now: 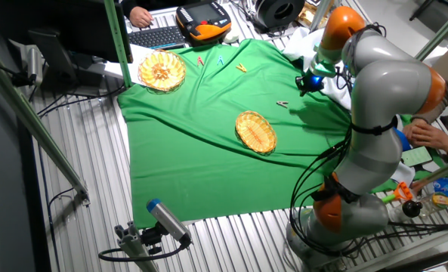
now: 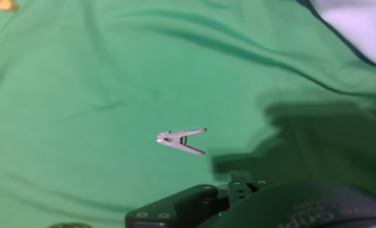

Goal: Use a clamp

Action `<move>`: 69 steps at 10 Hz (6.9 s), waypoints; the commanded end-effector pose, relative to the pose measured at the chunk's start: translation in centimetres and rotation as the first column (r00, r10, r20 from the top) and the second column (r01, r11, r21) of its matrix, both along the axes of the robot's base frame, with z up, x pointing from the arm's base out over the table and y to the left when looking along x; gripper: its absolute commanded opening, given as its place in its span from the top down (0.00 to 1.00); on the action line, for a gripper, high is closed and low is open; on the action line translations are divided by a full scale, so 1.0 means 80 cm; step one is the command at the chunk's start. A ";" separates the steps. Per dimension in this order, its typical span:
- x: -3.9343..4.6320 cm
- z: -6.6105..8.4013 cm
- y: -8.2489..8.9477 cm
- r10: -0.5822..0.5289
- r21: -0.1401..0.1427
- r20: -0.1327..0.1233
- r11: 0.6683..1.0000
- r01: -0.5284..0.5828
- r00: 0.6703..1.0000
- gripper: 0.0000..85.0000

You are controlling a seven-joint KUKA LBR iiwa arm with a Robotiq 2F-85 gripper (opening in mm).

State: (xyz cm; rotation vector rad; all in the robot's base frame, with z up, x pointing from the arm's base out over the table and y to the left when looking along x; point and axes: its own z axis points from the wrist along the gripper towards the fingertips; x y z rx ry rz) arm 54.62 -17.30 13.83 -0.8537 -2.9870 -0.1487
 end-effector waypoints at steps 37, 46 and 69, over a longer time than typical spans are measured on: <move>0.042 -0.045 0.018 0.588 -0.133 -0.128 0.788 -0.602 0.798 0.20; 0.044 -0.079 0.017 0.780 -0.152 -0.086 0.604 -0.782 0.620 0.00; 0.020 -0.066 0.030 -0.122 -0.102 -0.100 0.988 0.112 0.987 0.40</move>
